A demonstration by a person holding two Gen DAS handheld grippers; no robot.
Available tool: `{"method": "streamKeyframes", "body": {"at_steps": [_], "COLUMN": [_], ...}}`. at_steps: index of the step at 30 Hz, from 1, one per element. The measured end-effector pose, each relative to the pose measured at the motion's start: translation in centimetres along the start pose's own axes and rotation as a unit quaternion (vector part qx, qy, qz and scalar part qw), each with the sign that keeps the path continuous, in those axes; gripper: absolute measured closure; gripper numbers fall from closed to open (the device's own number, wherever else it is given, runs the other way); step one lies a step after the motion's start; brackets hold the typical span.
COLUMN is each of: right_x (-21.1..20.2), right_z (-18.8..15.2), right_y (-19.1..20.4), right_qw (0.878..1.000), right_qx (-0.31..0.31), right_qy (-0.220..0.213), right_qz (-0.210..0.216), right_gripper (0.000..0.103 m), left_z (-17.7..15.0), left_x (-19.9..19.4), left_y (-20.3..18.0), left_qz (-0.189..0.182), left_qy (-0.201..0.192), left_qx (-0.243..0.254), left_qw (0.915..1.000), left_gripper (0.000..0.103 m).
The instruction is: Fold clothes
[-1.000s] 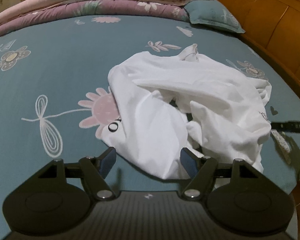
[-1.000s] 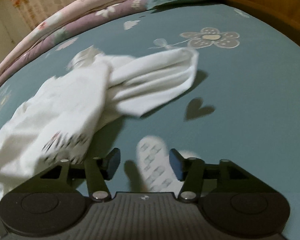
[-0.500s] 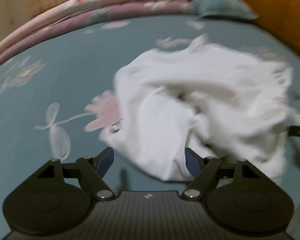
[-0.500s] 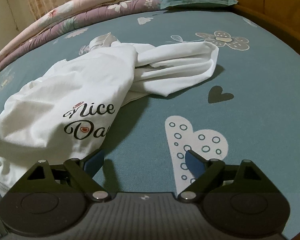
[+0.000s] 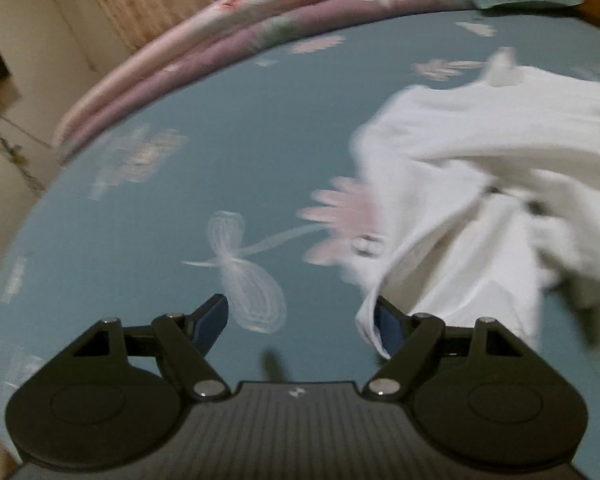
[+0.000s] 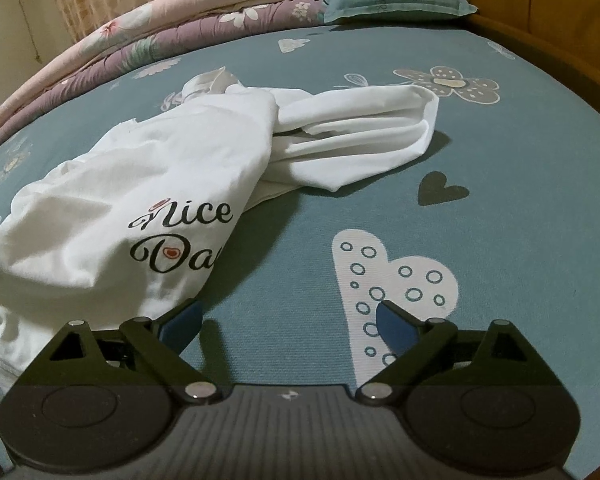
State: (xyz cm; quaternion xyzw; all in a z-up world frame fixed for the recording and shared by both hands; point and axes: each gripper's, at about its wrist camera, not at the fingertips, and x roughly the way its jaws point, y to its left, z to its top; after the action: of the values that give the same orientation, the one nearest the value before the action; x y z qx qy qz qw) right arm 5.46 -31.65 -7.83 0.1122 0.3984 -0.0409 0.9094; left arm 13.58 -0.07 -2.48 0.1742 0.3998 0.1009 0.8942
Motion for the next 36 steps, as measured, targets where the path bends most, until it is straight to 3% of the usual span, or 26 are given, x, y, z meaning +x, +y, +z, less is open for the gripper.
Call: {"method": "streamKeyframes", "body": {"at_steps": [4, 10, 15, 18, 23, 29, 32, 36], "right_x": [0.0, 0.1, 0.2, 0.3, 0.3, 0.3, 0.4, 0.4], "right_z": [-0.1, -0.1, -0.1, -0.1, -0.1, -0.3, -0.4, -0.4], "right_y": [0.1, 0.1, 0.2, 0.5, 0.7, 0.8, 1.0, 0.9], "right_qw": [1.0, 1.0, 1.0, 1.0, 0.999, 0.999, 0.999, 0.999], "right_qx": [-0.004, -0.007, -0.011, -0.018, -0.027, -0.033, -0.037, -0.036], "right_qy": [-0.001, 0.002, 0.005, 0.007, 0.01, 0.009, 0.008, 0.007], "right_qz": [-0.001, -0.003, -0.008, -0.012, -0.016, -0.016, -0.022, -0.022], "right_gripper": [0.005, 0.004, 0.002, 0.0, 0.0, 0.0, 0.0, 0.0], "left_z": [1.3, 4.0, 6.1, 6.5, 5.2, 2.0, 0.3, -1.7], "left_x": [1.2, 3.7, 3.6, 3.2, 3.1, 2.2, 2.1, 2.8], "left_y": [3.5, 7.1, 7.5, 6.7, 5.6, 6.2, 7.2, 7.8], "left_qz": [0.063, 0.107, 0.103, 0.064, -0.016, -0.073, -0.126, -0.206], "left_qy": [-0.013, -0.028, -0.052, -0.061, -0.036, -0.007, 0.007, 0.026], "left_qx": [0.018, 0.048, 0.046, 0.054, 0.05, -0.018, -0.086, -0.172], "left_qw": [0.9977, 0.9928, 0.9922, 0.9946, 0.998, 0.9971, 0.9882, 0.963], "left_gripper": [0.025, 0.025, 0.025, 0.025, 0.025, 0.025, 0.026, 0.028]}}
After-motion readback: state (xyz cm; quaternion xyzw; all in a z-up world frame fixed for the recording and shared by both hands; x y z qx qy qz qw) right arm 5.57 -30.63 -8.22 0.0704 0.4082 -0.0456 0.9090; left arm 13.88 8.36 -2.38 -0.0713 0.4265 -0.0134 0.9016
